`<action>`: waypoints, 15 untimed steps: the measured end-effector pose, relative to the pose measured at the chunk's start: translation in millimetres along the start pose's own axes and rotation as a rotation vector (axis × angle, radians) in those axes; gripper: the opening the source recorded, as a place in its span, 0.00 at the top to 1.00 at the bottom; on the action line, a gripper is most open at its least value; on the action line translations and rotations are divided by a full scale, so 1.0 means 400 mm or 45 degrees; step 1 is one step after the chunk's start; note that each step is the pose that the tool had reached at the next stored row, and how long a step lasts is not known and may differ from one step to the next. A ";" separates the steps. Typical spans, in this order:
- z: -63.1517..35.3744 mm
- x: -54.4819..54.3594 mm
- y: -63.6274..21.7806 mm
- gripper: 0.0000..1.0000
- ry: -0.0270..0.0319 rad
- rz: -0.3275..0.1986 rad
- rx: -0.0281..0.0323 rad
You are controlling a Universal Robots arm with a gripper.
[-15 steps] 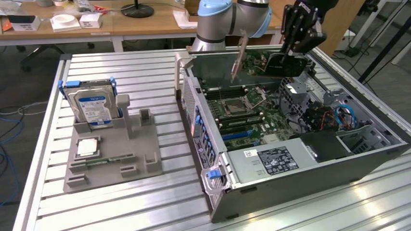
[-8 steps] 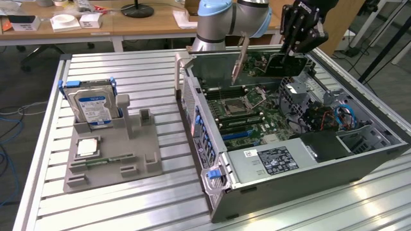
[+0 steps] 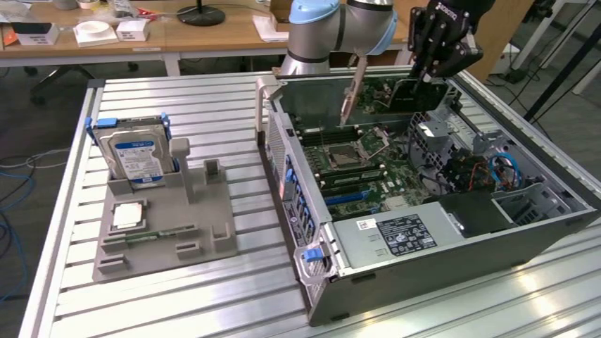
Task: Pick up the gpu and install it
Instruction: 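Insert the gpu into the slot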
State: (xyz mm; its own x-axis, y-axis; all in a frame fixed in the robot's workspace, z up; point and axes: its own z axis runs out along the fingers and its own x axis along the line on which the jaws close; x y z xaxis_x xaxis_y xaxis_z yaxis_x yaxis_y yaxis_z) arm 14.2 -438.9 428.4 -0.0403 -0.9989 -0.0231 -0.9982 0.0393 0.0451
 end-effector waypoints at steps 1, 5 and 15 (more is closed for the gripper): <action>0.000 0.000 0.000 0.74 0.0006 -0.012 -0.0003; 0.000 0.000 0.000 0.74 0.0027 -0.059 -0.0013; 0.000 0.000 0.000 0.74 0.0076 -0.170 -0.0039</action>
State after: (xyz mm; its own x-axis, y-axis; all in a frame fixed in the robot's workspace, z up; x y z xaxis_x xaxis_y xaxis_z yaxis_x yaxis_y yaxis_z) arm 14.2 -438.9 428.4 0.0934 -0.9954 -0.0231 -0.9945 -0.0944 0.0451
